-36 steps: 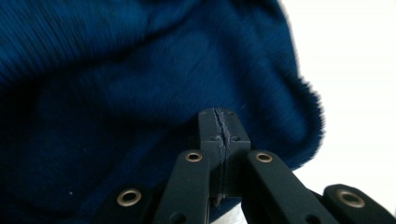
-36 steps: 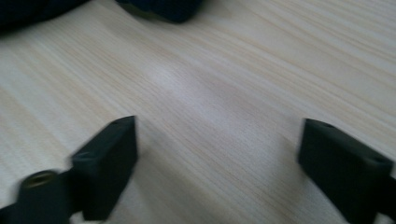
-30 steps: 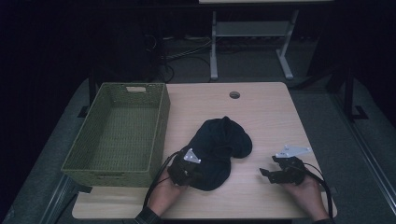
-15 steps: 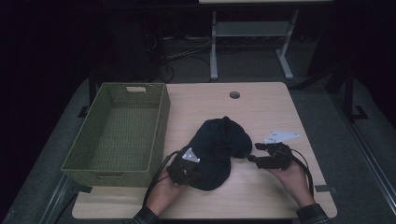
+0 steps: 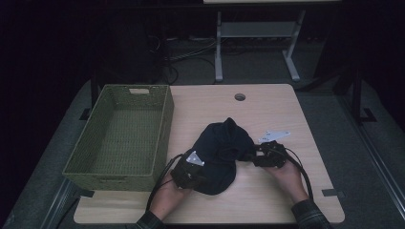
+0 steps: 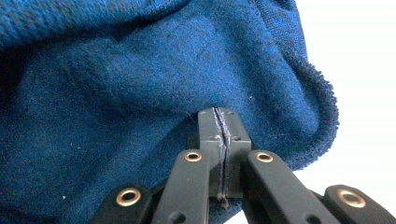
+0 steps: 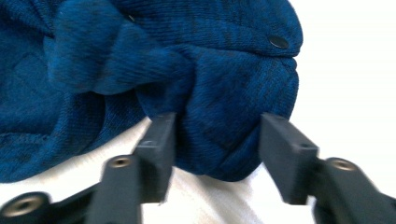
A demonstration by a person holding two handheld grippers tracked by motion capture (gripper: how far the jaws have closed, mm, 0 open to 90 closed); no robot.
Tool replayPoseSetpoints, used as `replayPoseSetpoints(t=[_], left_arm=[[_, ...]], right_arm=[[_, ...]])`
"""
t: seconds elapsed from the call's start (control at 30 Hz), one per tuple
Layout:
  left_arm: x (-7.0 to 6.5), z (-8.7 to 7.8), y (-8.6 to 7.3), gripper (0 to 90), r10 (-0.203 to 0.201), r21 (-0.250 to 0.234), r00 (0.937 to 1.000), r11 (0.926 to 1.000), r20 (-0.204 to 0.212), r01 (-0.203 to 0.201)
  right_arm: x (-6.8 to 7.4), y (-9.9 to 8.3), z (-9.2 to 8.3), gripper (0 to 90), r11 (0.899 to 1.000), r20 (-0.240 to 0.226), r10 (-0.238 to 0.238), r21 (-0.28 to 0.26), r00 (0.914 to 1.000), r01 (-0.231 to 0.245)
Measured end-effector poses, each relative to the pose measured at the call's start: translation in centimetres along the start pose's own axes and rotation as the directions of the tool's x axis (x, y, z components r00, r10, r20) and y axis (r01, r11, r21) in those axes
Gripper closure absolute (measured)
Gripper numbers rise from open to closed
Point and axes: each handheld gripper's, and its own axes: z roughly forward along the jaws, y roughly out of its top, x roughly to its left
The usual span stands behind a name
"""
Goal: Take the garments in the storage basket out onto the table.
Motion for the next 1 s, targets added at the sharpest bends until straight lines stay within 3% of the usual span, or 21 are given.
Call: replayPoseSetpoints(t=[0.03,0.07,0.1,0.13,0.23,0.57,0.83,1.0], left_arm=[[0.0,0.0,0.0,89.0,0.0,0.0,1.0,1.0,0.0,0.0],[0.0,0.0,0.0,89.0,0.0,-0.001,1.0,1.0,0.001,0.0],[0.0,0.0,0.0,89.0,-0.001,0.0,1.0,1.0,0.001,0.001],[0.1,0.0,0.0,89.1,-0.001,0.0,1.0,1.0,0.002,0.001],[0.1,0.0,0.0,89.1,-0.001,0.001,1.0,1.0,0.002,0.001],[0.2,0.0,0.0,89.5,-0.012,-0.002,0.9999,0.9999,0.008,0.012],[0.3,0.0,0.0,89.8,-0.017,-0.003,0.9997,0.9998,0.015,0.017],[0.3,0.1,0.0,89.7,-0.024,-0.008,0.9995,0.9997,0.019,0.024]], right_arm=[[0.0,0.0,0.0,50.4,1.0,0.0,0.0,0.0,1.0,0.0],[-0.1,0.0,0.1,62.5,1.0,0.006,-0.007,-0.008,1.0,0.007],[-0.1,0.0,0.1,62.5,1.0,0.006,-0.007,-0.008,1.0,0.007],[-0.1,0.1,0.0,75.0,1.0,0.011,-0.013,-0.018,0.9999,0.013],[-0.2,0.1,0.1,81.1,1.0,0.01,-0.014,-0.019,0.9998,0.015],[-1.1,1.9,-0.5,84.5,1.0,-0.001,-0.017,-0.02,0.9999,0.017],[-2.9,3.7,-0.7,84.8,0.999,-0.003,0.014,-0.036,0.9999,-0.014],[-3.9,5.4,-0.3,85.1,1.0,0.011,0.005,-0.029,0.9999,-0.004]])
